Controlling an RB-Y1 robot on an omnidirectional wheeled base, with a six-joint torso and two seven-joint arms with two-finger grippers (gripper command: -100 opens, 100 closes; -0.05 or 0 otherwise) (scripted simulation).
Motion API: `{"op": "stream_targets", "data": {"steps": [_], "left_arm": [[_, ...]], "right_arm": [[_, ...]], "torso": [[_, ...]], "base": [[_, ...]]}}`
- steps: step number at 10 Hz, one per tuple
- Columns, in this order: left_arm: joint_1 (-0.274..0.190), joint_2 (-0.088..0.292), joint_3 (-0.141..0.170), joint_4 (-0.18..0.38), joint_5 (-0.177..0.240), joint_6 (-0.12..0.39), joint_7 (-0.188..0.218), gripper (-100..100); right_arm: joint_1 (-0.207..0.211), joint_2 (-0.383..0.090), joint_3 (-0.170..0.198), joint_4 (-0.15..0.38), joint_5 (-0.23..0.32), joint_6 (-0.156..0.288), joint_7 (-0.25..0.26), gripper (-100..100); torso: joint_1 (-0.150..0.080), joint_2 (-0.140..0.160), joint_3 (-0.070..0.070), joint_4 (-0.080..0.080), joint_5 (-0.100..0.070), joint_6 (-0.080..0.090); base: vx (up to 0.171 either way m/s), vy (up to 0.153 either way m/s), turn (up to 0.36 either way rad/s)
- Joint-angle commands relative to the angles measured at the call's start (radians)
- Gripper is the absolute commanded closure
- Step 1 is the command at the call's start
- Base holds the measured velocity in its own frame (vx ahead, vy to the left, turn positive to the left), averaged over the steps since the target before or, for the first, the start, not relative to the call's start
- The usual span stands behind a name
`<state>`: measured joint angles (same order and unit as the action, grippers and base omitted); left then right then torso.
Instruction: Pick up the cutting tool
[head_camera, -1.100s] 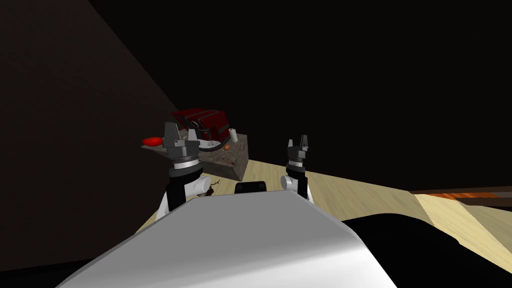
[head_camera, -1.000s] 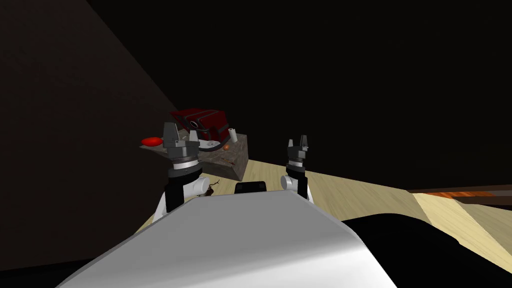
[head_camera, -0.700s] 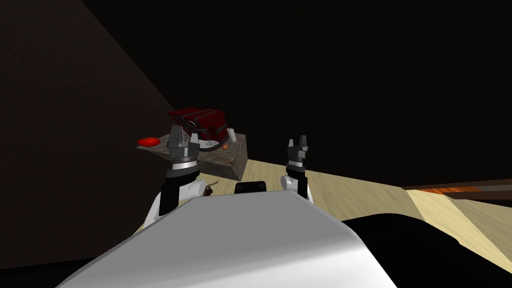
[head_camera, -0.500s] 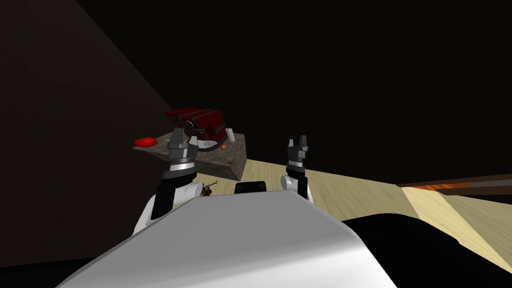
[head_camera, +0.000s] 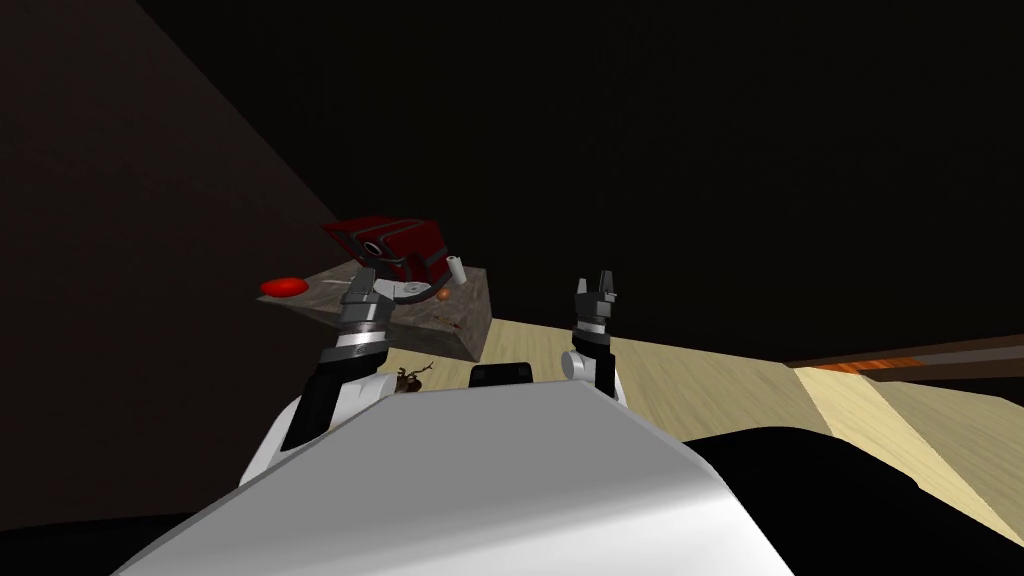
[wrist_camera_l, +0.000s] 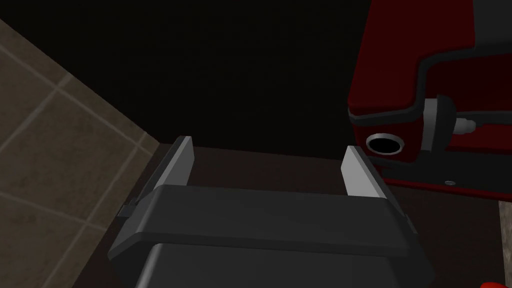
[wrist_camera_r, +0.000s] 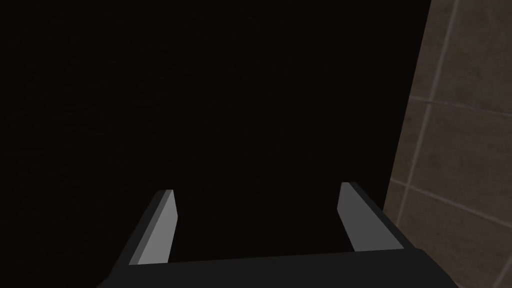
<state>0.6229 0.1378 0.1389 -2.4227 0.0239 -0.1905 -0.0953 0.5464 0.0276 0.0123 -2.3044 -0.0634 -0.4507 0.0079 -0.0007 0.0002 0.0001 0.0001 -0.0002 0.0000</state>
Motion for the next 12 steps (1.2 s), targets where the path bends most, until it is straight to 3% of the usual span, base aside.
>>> {"op": "stream_targets", "data": {"steps": [1,2,12], "left_arm": [[0.023,0.012,0.016,-0.004,0.014,0.05,-0.004,-100],[0.023,0.012,0.016,-0.004,0.014,0.059,-0.004,-100],[0.156,0.071,0.09,-0.01,0.097,0.337,-0.021,-100]], "right_arm": [[0.0,0.0,0.0,0.0,0.0,0.0,0.0,0],[0.0,0.0,0.0,0.0,0.0,0.0,0.0,0],[0.0,0.0,0.0,0.0,0.0,0.0,0.0,0]], "torso": [[0.0,0.0,0.0,0.0,0.0,0.0],[-0.001,0.0,0.0,0.0,0.0,0.0],[-0.001,-0.001,-0.001,0.0,0.0,0.0]], "base": [[0.002,-0.023,-0.057],[0.0,-0.025,-0.032],[0.012,-0.029,-0.048]]}}
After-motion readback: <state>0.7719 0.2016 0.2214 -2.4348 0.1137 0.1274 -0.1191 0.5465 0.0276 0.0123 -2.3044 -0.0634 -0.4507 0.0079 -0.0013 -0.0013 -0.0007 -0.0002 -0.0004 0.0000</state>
